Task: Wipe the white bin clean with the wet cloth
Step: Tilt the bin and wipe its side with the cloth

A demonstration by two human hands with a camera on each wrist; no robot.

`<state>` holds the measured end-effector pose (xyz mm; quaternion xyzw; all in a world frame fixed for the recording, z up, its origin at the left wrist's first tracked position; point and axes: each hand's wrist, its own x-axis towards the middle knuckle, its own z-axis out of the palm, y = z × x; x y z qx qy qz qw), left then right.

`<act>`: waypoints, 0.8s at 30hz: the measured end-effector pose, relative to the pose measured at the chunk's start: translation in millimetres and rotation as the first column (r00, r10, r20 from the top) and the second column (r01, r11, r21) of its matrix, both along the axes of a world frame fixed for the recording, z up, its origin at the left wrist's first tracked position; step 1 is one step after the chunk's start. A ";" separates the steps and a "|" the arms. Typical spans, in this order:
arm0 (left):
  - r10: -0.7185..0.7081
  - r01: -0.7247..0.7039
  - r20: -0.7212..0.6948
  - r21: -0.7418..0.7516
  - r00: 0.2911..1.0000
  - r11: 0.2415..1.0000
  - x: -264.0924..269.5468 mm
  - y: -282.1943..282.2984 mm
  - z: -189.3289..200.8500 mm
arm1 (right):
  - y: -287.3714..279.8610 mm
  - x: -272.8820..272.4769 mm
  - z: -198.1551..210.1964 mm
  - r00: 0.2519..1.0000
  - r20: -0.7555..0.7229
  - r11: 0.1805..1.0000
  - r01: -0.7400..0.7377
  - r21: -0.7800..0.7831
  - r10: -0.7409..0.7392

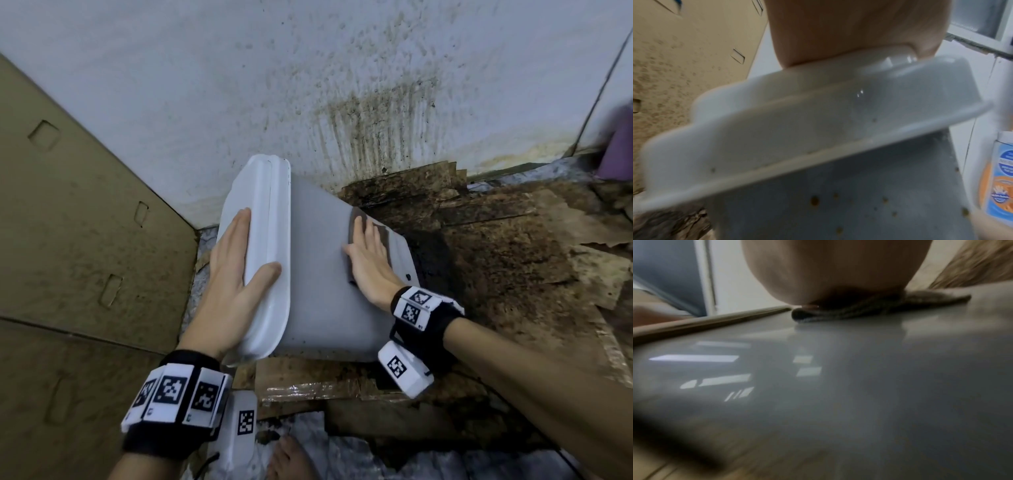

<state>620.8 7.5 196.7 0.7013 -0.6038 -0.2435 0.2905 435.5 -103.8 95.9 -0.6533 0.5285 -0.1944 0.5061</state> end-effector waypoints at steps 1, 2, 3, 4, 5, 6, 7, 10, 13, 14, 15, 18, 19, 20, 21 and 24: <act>0.000 0.000 0.005 -0.003 1.000 1.000 0.0 -0.4 -0.3 | 11.3 5.0 9.4 1.000 0.020 0.999 -0.019 -0.035 0.020; 0.001 -0.001 0.010 -0.008 1.000 1.000 0.4 -0.6 -1.0 | 23.7 8.8 19.2 0.998 0.046 0.997 -0.047 -0.068 0.050; 0.005 -0.005 0.014 -0.014 1.000 1.000 1.1 -0.7 -1.6 | 37.1 11.4 28.9 0.993 0.074 0.991 -0.086 -0.098 0.094; 0.010 -0.009 0.016 -0.015 1.000 1.000 2.2 -0.8 -2.2 | 50.8 13.3 38.3 0.984 0.103 0.983 -0.132 -0.124 0.145; 0.012 -0.012 0.016 -0.013 1.000 1.000 2.6 -0.4 -2.5 | 64.7 14.3 46.3 0.975 0.120 0.974 -0.170 -0.148 0.188; 0.012 -0.012 0.016 -0.014 1.000 1.000 3.1 -0.2 -3.0 | 77.8 15.2 52.0 0.967 0.133 0.965 -0.192 -0.178 0.217; 0.010 -0.010 0.020 -0.019 1.000 1.000 2.7 0.3 -3.2 | 90.0 16.2 55.2 0.961 0.150 0.957 -0.196 -0.215 0.230; -0.005 0.005 0.033 -0.026 0.999 1.000 -1.3 -1.4 -2.5 | 114.6 18.3 52.7 0.960 0.185 0.936 -0.144 -0.321 0.211; -0.002 0.002 0.031 -0.024 1.000 1.000 -2.4 -2.0 -1.6 | 118.6 16.5 40.0 0.965 0.198 0.915 -0.081 -0.396 0.171; -0.003 0.004 0.031 -0.030 1.000 1.000 -2.8 -1.8 -1.3 | 116.8 15.4 34.8 0.969 0.196 0.903 -0.056 -0.426 0.152; -0.005 0.006 0.029 -0.033 1.000 0.999 -3.8 -1.6 -0.9 | 114.8 14.0 28.7 0.973 0.189 0.891 -0.032 -0.454 0.132; 0.010 -0.010 0.010 -0.023 1.000 1.000 -3.8 -0.6 -0.3 | 110.8 8.3 8.1 0.982 0.168 0.872 0.010 -0.490 0.083; 0.018 -0.018 0.003 -0.020 1.000 1.000 -2.6 0.0 -0.4 | 109.7 5.2 0.5 0.985 0.162 0.873 0.025 -0.488 0.063; 0.026 -0.026 -0.005 -0.015 1.000 1.000 -1.7 0.9 -0.1 | 108.3 1.0 -8.1 0.987 0.153 0.877 0.039 -0.479 0.040; 0.033 -0.033 -0.013 -0.008 0.999 0.999 -0.7 1.7 0.5 | 106.5 -3.6 -17.8 0.990 0.140 0.883 0.055 -0.466 0.012; 0.035 -0.035 -0.039 0.004 0.999 0.999 -0.3 4.4 1.2 | 100.8 -22.5 -52.3 0.993 0.091 0.900 0.108 -0.422 -0.076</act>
